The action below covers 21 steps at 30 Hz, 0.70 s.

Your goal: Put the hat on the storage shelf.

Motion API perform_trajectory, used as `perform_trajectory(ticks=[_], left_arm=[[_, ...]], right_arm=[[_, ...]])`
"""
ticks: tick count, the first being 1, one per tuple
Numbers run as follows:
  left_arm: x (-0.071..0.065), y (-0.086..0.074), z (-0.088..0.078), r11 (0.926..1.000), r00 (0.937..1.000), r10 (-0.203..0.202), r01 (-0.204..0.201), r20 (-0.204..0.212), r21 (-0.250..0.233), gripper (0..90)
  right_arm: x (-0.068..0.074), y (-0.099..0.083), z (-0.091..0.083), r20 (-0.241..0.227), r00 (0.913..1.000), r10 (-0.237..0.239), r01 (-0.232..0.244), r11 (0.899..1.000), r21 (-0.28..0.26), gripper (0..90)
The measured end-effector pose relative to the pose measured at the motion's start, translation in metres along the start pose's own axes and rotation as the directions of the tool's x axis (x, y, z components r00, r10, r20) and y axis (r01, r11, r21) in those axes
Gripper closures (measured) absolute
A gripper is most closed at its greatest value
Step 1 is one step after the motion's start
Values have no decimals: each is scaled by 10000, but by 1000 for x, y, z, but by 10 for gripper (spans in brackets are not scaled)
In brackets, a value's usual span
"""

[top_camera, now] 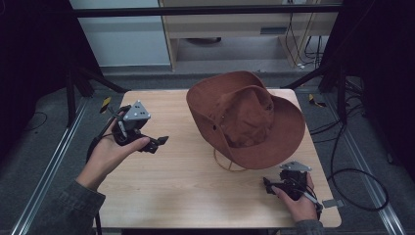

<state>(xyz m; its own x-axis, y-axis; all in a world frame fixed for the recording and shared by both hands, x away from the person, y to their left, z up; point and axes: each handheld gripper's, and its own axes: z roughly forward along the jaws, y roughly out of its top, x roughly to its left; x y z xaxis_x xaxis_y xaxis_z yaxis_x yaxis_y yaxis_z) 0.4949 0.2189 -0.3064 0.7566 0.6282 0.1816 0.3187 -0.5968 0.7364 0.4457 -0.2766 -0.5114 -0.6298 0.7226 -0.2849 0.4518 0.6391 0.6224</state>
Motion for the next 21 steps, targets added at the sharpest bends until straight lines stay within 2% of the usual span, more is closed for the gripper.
perform_trajectory(ticks=[4, 7, 9, 11, 12, 15, 21], left_arm=[[-1, -10, 10, 10000, 9999, -80, 80, 80, 51, 64], [1, -23, 23, 9992, 9995, -58, 46, 305, 399, 53], [1, -25, 25, 9989, 9995, -64, 50, 303, 462, 49], [6, -36, 34, 9971, 9999, -75, 69, 83, 762, 50], [6, -36, 34, 9971, 9999, -75, 69, 83, 762, 50], [11, -51, 43, 9951, 9992, -405, 407, -46, 902, 55], [16, -67, 51, 9914, 9980, -619, 629, -117, 1147, 66]], right_arm=[[0, 0, 0, -6, 10000, 3, -3, 10000, -1, 8], [0, 0, 0, 24, 10000, -13, 13, 10000, -5, 8], [0, 0, 0, 24, 10000, -12, 12, 10000, -6, 8], [0, 0, 0, 43, 10000, 3, -4, 10000, 4, 7], [0, 0, 0, 43, 10000, 3, -4, 10000, 4, 7], [0, 0, 0, 41, 10000, 5, -5, 10000, 2, 8], [0, 0, 0, 37, 10000, 8, -8, 10000, 0, 8]])
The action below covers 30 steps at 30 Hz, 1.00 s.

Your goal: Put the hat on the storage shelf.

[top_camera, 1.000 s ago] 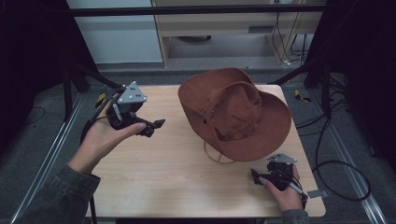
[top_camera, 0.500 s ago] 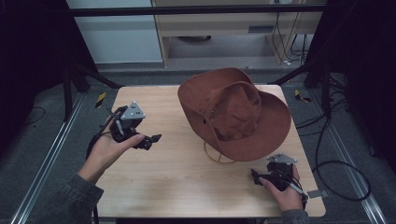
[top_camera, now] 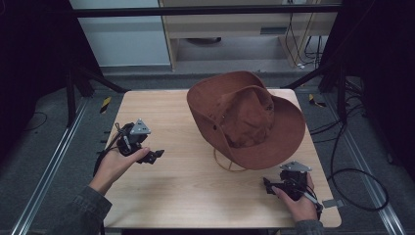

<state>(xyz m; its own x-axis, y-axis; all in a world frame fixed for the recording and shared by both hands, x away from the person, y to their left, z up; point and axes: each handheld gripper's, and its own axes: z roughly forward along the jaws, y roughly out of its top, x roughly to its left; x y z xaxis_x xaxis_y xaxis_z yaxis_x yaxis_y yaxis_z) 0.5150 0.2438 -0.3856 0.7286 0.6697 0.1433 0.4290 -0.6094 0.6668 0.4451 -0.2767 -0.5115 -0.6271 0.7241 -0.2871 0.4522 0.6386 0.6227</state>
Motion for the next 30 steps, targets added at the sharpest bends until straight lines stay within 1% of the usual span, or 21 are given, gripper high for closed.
perform_trajectory(ticks=[2, 3, 8, 9, 10, 15, 18, 21, 22, 23, 24, 25, 28, 30], left_arm=[[3, -7, 3, 9999, 9999, -102, 103, -52, 112, 69], [3, -7, 3, 9999, 9999, -102, 103, -52, 112, 71], [5, -21, 11, 9992, 9998, -176, 178, -52, 357, 74], [6, -28, 15, 9987, 9996, -279, 279, -2, 422, 73], [6, -28, 15, 9987, 9996, -279, 279, -2, 422, 73], [7, -44, 23, 9967, 9988, -494, 493, 2, 651, 73], [8, -58, 28, 9942, 9968, -796, 788, 77, 738, 72], [9, -65, 31, 9929, 9957, -927, 920, 58, 759, 72], [11, -73, 33, 9908, 9940, -1093, 1082, 91, 807, 71], [11, -73, 33, 9908, 9940, -1093, 1082, 91, 807, 70], [12, -79, 36, 9890, 9922, -1243, 1230, 113, 821, 69], [12, -79, 36, 9890, 9922, -1243, 1230, 113, 821, 69], [13, -93, 42, 9841, 9874, -1570, 1550, 169, 865, 64], [13, -96, 43, 9833, 9863, -1633, 1609, 225, 849, 62]], right_arm=[[0, 0, 0, -4, 10000, -6, 6, 10000, 0, 8], [0, 0, 0, -4, 10000, -6, 6, 10000, 0, 8], [0, 0, 0, -5, 10000, 2, -2, 10000, 1, 8], [0, 0, 0, -10, 10000, 0, 0, 10000, 1, 8], [0, 0, 0, -10, 10000, 0, 0, 10000, 1, 8], [0, 0, 0, -14, 10000, 5, -5, 10000, -2, 8], [0, 0, 0, -13, 10000, 0, 0, 10000, -3, 8], [0, 0, 0, -12, 10000, 0, 0, 10000, -2, 8], [0, 0, 0, -14, 10000, 4, -4, 10000, -3, 8], [0, 0, 0, -14, 10000, 4, -4, 10000, -3, 8], [0, 0, 0, -15, 10000, 4, -4, 10000, -2, 8], [0, 0, 0, -15, 10000, 4, -4, 10000, -2, 8], [0, 0, 0, -12, 10000, 0, 0, 10000, -3, 8], [0, 0, 0, -19, 10000, 4, -4, 10000, -4, 8]])
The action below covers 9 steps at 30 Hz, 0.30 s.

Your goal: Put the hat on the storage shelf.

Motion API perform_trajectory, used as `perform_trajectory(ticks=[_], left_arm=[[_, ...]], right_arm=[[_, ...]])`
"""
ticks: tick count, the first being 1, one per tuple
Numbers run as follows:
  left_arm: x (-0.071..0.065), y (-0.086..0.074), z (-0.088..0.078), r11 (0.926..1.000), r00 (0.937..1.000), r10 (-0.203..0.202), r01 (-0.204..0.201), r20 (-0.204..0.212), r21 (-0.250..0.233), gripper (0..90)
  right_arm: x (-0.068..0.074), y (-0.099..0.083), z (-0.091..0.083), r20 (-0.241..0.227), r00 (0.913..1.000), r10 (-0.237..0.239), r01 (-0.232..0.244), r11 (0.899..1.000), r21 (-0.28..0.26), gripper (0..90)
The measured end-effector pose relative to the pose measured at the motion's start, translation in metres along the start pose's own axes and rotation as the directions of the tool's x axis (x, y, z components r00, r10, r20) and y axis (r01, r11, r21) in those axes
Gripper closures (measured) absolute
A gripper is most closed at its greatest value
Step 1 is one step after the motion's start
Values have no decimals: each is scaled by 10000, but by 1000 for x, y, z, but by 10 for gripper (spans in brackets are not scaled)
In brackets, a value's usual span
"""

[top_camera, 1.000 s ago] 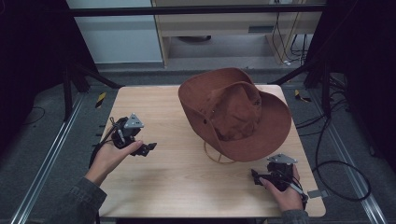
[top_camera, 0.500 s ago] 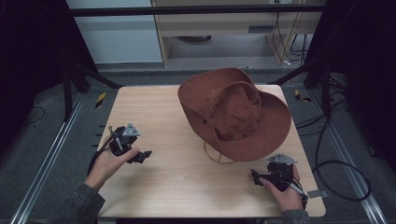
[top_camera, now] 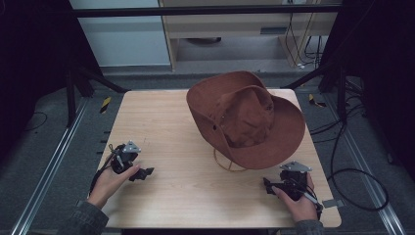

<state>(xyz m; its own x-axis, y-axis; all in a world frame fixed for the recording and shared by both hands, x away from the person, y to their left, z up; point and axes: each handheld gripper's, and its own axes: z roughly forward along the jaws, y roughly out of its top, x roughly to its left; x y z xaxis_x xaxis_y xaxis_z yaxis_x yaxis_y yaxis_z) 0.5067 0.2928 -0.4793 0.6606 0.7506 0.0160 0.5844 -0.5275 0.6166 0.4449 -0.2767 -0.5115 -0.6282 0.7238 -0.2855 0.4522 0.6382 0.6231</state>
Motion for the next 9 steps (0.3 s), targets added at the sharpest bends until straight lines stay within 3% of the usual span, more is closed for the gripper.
perform_trajectory(ticks=[4, 9], left_arm=[[-2, -10, 9, 9985, 9988, -485, 486, -26, 238, 50], [-5, -17, 10, 9997, 9995, -241, 241, -220, 14, 18]], right_arm=[[0, 0, 0, 8, 10000, -4, 4, 10000, 3, 8], [0, 0, 0, 8, 10000, -2, 2, 10000, 6, 7]])
